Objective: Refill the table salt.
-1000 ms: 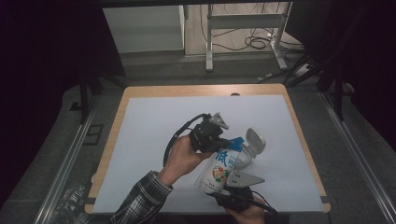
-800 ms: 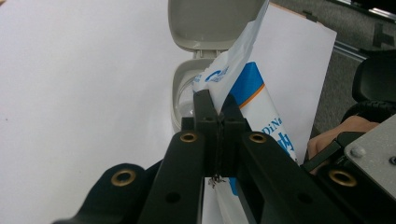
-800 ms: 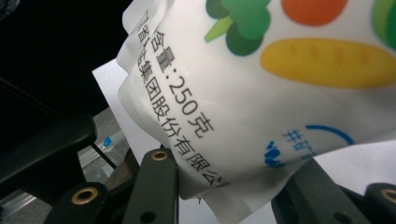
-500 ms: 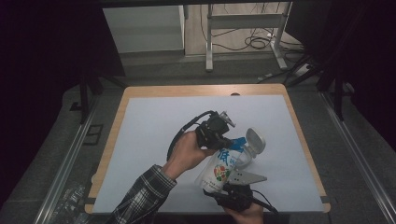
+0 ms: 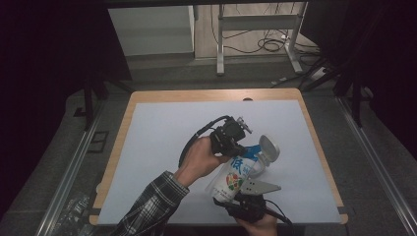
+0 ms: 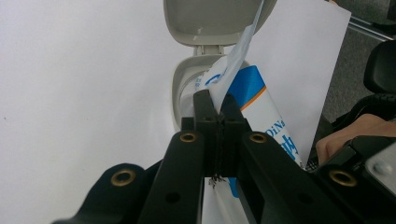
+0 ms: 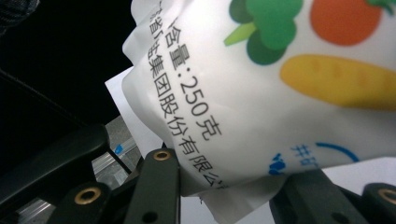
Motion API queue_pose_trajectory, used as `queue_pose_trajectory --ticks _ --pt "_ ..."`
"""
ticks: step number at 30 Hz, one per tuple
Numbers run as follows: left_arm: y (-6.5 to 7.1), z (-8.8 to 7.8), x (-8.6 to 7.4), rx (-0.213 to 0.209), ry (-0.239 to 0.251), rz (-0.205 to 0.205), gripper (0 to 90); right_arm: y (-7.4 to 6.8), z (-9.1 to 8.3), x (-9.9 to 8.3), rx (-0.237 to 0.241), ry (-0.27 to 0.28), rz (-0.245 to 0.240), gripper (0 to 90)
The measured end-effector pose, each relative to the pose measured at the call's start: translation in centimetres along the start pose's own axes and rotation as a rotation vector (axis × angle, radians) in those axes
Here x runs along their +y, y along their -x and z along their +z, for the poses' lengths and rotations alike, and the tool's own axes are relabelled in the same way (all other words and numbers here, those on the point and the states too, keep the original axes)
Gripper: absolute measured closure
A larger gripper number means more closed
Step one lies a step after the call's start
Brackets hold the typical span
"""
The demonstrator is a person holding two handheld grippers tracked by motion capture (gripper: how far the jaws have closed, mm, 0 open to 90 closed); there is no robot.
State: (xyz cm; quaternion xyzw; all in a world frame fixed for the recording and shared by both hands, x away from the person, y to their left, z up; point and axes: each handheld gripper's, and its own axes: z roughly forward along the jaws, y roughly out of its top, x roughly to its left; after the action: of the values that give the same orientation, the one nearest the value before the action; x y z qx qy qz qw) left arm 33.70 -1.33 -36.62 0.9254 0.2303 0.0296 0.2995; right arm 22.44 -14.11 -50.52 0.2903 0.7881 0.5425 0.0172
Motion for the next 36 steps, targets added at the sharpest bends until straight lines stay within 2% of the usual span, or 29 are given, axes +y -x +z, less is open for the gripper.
queue_pose_trajectory --ticks 1,12,16,27,36 --pt "0.0 0.0 0.1 0.000 -0.006 0.003 89.9 -0.1 0.0 0.0 0.002 -0.001 0.006 70.7" --pt "0.1 0.3 0.5 0.008 -0.021 0.014 89.9 -0.2 -0.1 0.5 -0.010 0.010 -0.060 71.8" --pt "0.0 0.4 0.6 0.008 -0.024 0.015 89.9 -0.3 -0.1 0.6 -0.007 0.010 -0.058 72.0" --pt "-0.1 0.7 0.8 0.006 -0.039 0.013 89.9 -0.3 0.0 0.9 -0.010 0.010 -0.099 72.5" --pt "-0.4 1.0 1.3 0.004 -0.074 0.024 89.9 -0.4 0.1 1.2 -0.012 0.010 -0.106 72.7"
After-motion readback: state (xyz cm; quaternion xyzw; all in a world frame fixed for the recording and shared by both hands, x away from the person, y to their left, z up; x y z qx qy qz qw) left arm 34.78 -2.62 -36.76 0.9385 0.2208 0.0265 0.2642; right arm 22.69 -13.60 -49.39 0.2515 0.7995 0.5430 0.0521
